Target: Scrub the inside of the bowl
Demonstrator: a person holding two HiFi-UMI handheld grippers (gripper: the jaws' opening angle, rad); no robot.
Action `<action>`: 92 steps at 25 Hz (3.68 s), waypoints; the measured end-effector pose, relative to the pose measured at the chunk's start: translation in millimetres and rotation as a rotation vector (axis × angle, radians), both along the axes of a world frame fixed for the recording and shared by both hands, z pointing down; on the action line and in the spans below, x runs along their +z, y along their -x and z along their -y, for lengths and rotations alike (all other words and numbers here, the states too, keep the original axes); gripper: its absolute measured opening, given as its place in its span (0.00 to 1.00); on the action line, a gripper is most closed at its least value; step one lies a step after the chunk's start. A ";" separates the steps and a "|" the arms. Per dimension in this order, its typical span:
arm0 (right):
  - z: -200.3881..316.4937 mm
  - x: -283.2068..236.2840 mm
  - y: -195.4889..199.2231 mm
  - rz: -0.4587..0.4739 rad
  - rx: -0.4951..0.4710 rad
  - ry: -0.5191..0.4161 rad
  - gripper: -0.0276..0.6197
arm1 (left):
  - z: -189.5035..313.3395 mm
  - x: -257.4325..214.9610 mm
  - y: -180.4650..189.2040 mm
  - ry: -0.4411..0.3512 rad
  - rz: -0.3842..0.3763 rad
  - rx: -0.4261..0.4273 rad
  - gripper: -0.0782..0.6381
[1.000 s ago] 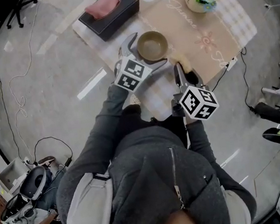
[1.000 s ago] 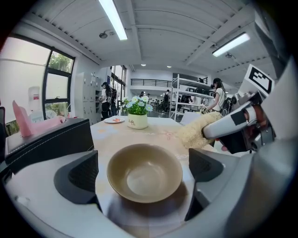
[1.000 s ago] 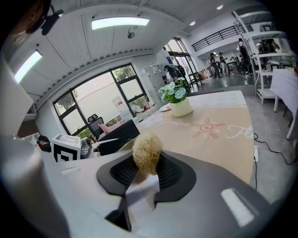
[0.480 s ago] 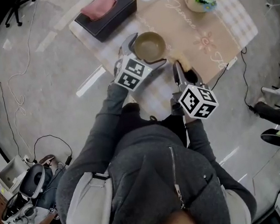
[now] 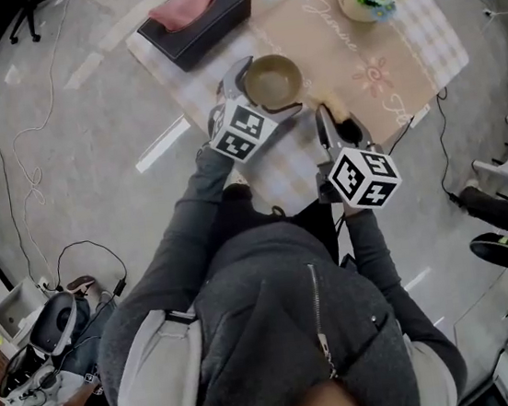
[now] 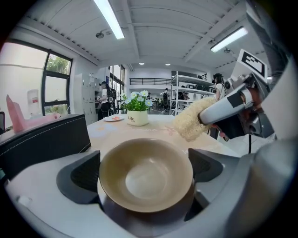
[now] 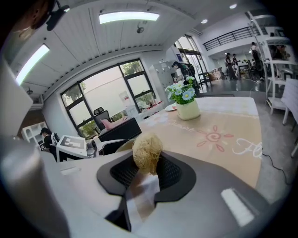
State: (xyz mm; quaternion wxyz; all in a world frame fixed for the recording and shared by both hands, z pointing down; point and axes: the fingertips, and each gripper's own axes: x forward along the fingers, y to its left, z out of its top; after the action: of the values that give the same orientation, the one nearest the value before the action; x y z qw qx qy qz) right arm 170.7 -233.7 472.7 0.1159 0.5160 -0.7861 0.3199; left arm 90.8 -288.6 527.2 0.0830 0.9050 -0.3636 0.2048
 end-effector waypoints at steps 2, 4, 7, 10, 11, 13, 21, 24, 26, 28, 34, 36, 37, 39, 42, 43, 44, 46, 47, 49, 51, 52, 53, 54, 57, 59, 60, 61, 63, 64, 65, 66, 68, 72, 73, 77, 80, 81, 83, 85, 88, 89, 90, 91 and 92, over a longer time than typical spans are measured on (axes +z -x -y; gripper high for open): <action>5.1 -5.3 4.1 -0.016 -0.054 -0.008 0.21 | 0.3 -0.6 0.5 -0.005 -0.005 0.001 0.93; 10.2 -10.2 9.5 -0.018 -0.109 -0.008 0.21 | 0.5 -0.6 0.6 -0.006 -0.006 0.003 0.93; 16.4 -17.0 19.7 -0.058 -0.206 -0.013 0.21 | 0.5 0.7 0.1 -0.003 -0.006 0.001 0.93; 19.8 -24.5 35.0 -0.111 -0.317 -0.029 0.21 | 0.9 0.6 0.3 -0.004 -0.006 0.000 0.93; 20.5 -26.6 41.1 -0.122 -0.360 -0.027 0.21 | 1.1 0.3 0.3 -0.004 -0.006 -0.001 0.93; 21.3 -29.3 53.2 -0.147 -0.454 -0.012 0.20 | 0.8 0.3 -0.4 -0.004 -0.006 -0.002 0.93; 34.6 -14.9 79.3 -0.423 -0.807 0.044 0.20 | 2.7 0.4 -1.5 -0.002 -0.002 -0.002 0.93; 36.9 -2.7 84.2 -0.546 -0.915 0.050 0.20 | 2.1 1.9 -1.4 -0.001 0.000 -0.001 0.93; 36.3 4.3 87.3 -0.602 -0.980 0.067 0.20 | 1.8 2.7 -1.5 -0.002 -0.002 -0.003 0.93; 36.8 7.6 89.3 -0.635 -1.021 0.078 0.20 | 2.0 2.4 -1.7 -0.004 -0.004 -0.004 0.93; 42.6 17.1 86.9 -0.703 -1.059 0.078 0.20 | 2.3 1.9 -1.4 -0.003 -0.004 -0.005 0.93; 43.3 19.0 85.0 -0.734 -1.057 0.079 0.20 | 2.4 1.6 -1.5 -0.003 -0.004 -0.005 0.93; 43.4 20.3 83.5 -0.756 -1.058 0.076 0.20 | 2.5 1.4 -1.7 -0.003 -0.004 -0.004 0.93; 41.8 24.4 79.8 -0.805 -1.075 0.069 0.20 | 2.4 1.4 -2.0 -0.003 -0.005 -0.003 0.93; 35.7 30.6 76.2 -0.858 -1.114 0.066 0.20 | 1.3 1.9 -1.7 0.001 -0.008 -0.003 0.93; 34.4 31.7 75.8 -0.868 -1.122 0.066 0.19 | 1.3 1.8 -1.7 0.002 -0.008 -0.004 0.93; 33.9 32.4 75.7 -0.876 -1.127 0.066 0.19 | 1.7 1.7 -1.8 0.003 -0.008 -0.004 0.93; 33.5 33.5 75.8 -0.893 -1.140 0.072 0.19 | 2.9 1.8 -1.9 0.003 -0.008 -0.004 0.94; 33.0 34.1 75.7 -0.899 -1.148 0.079 0.19 | 3.2 2.2 -2.1 0.004 -0.008 -0.003 0.94; 31.1 35.5 75.3 -0.904 -1.165 0.100 0.19 | 2.9 3.4 -2.6 0.011 -0.011 0.000 0.94; 29.4 36.8 74.6 -0.896 -1.182 0.133 0.19 | 3.0 4.5 -2.9 0.018 -0.014 0.003 0.94; 28.7 37.4 74.0 -0.887 -1.190 0.153 0.19 | 3.3 4.9 -2.8 0.021 -0.016 0.004 0.94; 27.5 37.7 73.7 -0.877 -1.199 0.174 0.19 | 3.5 5.1 -2.8 0.024 -0.018 0.005 0.94; 25.8 37.6 74.1 -0.865 -1.210 0.194 0.19 | 3.7 5.1 -3.0 0.026 -0.019 0.006 0.94; 21.3 38.4 76.9 -0.839 -1.247 0.242 0.18 | 3.9 5.0 -3.5 0.027 -0.020 0.008 0.94; 19.8 40.4 77.7 -0.834 -1.265 0.277 0.18 | 4.1 5.8 -3.4 0.028 -0.019 0.008 0.94; 18.8 41.0 78.1 -0.831 -1.277 0.294 0.18 | 4.1 6.2 -3.5 0.028 -0.019 0.008 0.94; 17.7 41.4 78.8 -0.825 -1.294 0.308 0.18 | 4.1 6.4 -3.6 0.029 -0.019 0.008 0.94; 15.5 41.7 80.6 -0.805 -1.333 0.338 0.18 | 3.8 6.2 -3.6 0.029 -0.020 0.008 0.94; 14.9 41.6 81.5 -0.794 -1.349 0.355 0.18 | 3.7 6.1 -3.5 0.030 -0.020 0.008 0.94; 14.5 41.5 82.5 -0.783 -1.363 0.374 0.18 | 3.6 6.0 -3.3 0.030 -0.019 0.008 0.94; 14.1 41.4 83.5 -0.773 -1.376 0.392 0.18 | 3.5 5.8 -3.1 0.030 -0.019 0.009 0.94; 13.1 40.9 85.3 -0.760 -1.405 0.419 0.18 | 3.2 5.2 -2.9 0.030 -0.018 0.009 0.94; 10.8 40.3 87.7 -0.758 -1.474 0.423 0.18 | 3.2 4.5 -3.5 0.029 -0.017 0.008 0.94; 10.6 40.4 88.1 -0.757 -1.486 0.422 0.18 | 3.2 4.6 -3.6 0.029 -0.017 0.007 0.94; 8.6 39.7 93.0 -0.739 -1.523 0.419 0.18 | 2.9 4.9 -3.3 0.031 -0.017 0.007 0.94; 7.0 38.7 98.3 -0.727 -1.543 0.417 0.18 | 2.8 4.7 -3.4 0.030 -0.013 0.009 0.94; 6.5 38.7 99.7 -0.728 -1.551 0.415 0.18 | 2.7 4.7 -3.4 0.029 -0.012 0.009 0.94; 6.0 38.8 102.1 -0.731 -1.564 0.408 0.18 | 2.6 4.3 -3.4 0.028 -0.012 0.008 0.94; 6.1 39.2 104.3 -0.730 -1.568 0.400 0.18 | 2.9 4.2 -3.6 0.027 -0.011 0.006 0.94; 6.4 40.3 109.0 -0.717 -1.561 0.387 0.18 | 2.8 5.0 -3.0 0.027 -0.010 0.005 0.94; 6.2 40.9 111.3 -0.709 -1.555 0.383 0.18 | 2.6 5.3 -2.7 0.026 -0.009 0.005 0.94; 5.9 41.5 113.8 -0.701 -1.547 0.378 0.18 | 2.5 5.6 -2.4 0.026 -0.008 0.005 0.94; 5.7 42.1 116.5 -0.693 -1.539 0.372 0.18 | 2.4 5.6 -2.1 0.025 -0.006 0.005 0.94; 5.7 42.7 118.9 -0.686 -1.529 0.367 0.18 | 2.4 5.6 -2.0 0.025 -0.005 0.005 0.94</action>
State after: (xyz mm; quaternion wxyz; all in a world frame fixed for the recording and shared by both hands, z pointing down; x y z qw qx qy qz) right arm 51.8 -239.4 515.4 0.6127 -0.1146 -0.7753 0.1021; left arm 92.8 -291.0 532.8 0.0947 0.9053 -0.3587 0.2070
